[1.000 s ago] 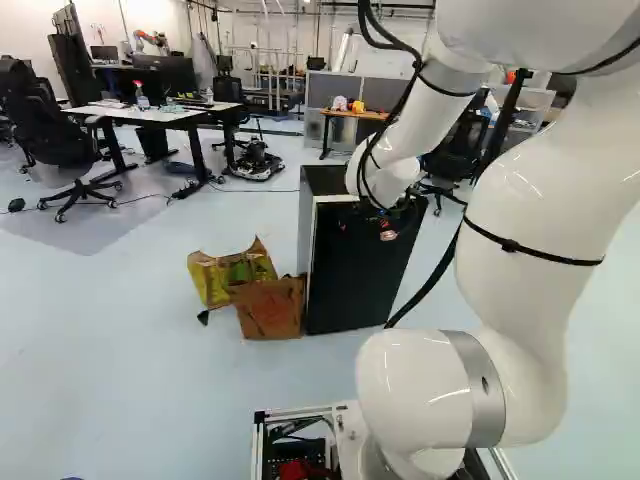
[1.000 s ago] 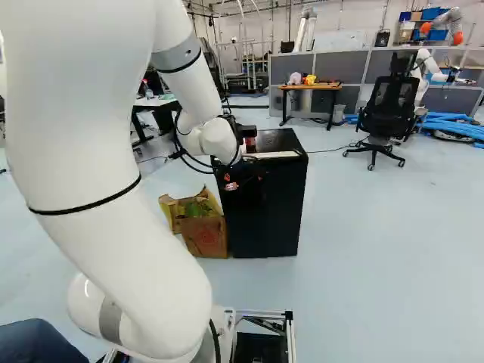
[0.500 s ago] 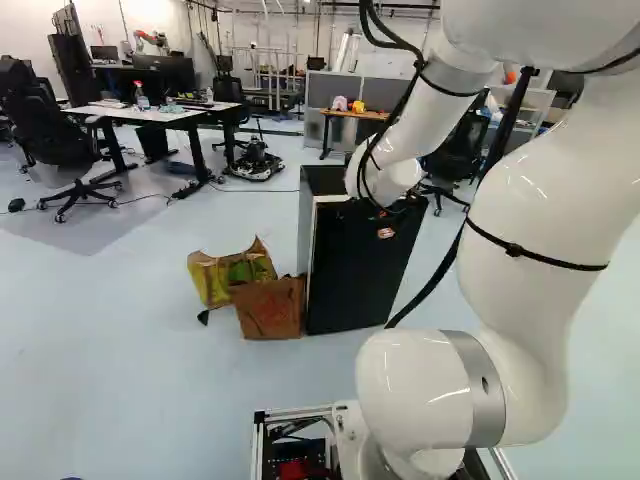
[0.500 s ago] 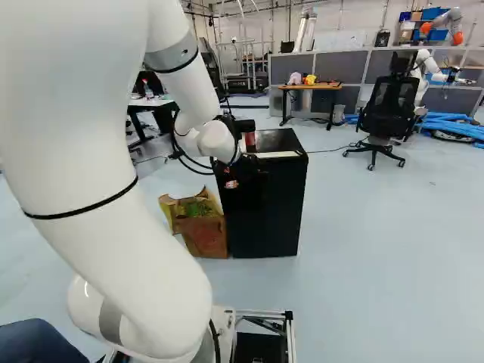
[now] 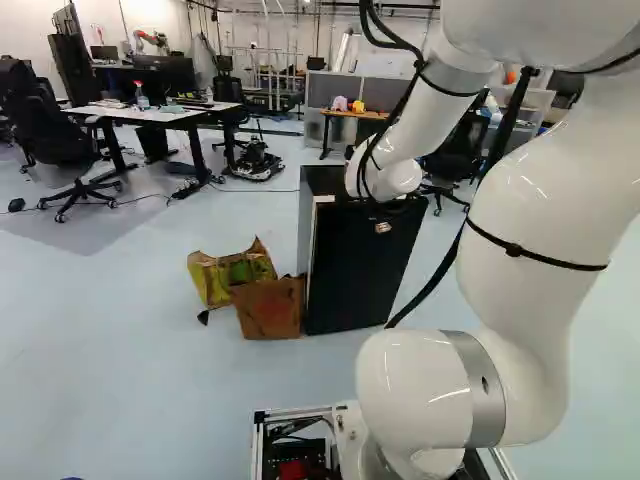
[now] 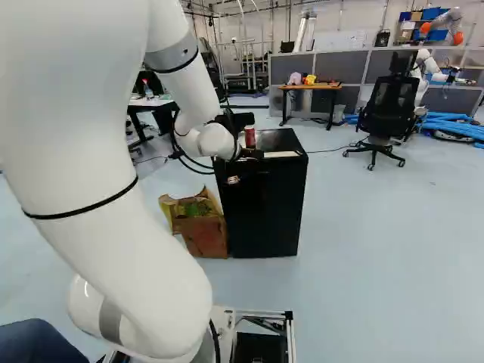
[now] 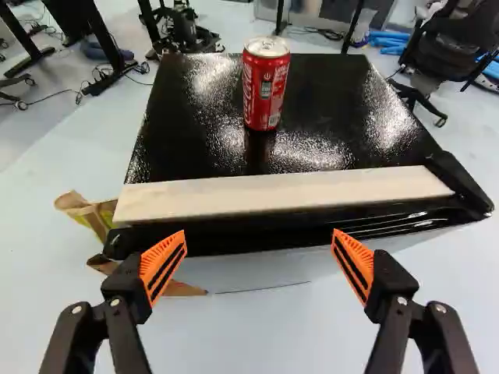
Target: Grab a drink from the fridge
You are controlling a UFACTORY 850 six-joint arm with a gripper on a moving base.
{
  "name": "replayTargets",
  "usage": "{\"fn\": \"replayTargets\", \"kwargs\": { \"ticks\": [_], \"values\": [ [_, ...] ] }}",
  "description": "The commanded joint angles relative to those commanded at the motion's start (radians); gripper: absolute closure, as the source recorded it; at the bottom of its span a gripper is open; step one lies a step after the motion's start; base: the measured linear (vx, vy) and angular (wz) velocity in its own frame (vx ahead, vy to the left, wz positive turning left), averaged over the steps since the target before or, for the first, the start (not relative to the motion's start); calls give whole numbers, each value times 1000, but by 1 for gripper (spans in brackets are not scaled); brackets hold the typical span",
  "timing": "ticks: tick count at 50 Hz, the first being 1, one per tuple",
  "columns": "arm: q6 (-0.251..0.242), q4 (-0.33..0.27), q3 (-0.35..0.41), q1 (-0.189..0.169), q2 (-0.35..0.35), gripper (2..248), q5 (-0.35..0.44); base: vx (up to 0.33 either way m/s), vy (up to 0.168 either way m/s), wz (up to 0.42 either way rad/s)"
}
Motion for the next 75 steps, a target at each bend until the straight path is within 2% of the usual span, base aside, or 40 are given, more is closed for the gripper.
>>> {"fn": "replayTargets", "kwargs": {
  "ticks": [42,75],
  "values": [
    [0,0,-91,-8,-83,3,235,0,0,0],
    [0,0,-181,-8,-222,3,391,0,0,0]
  ]
}}
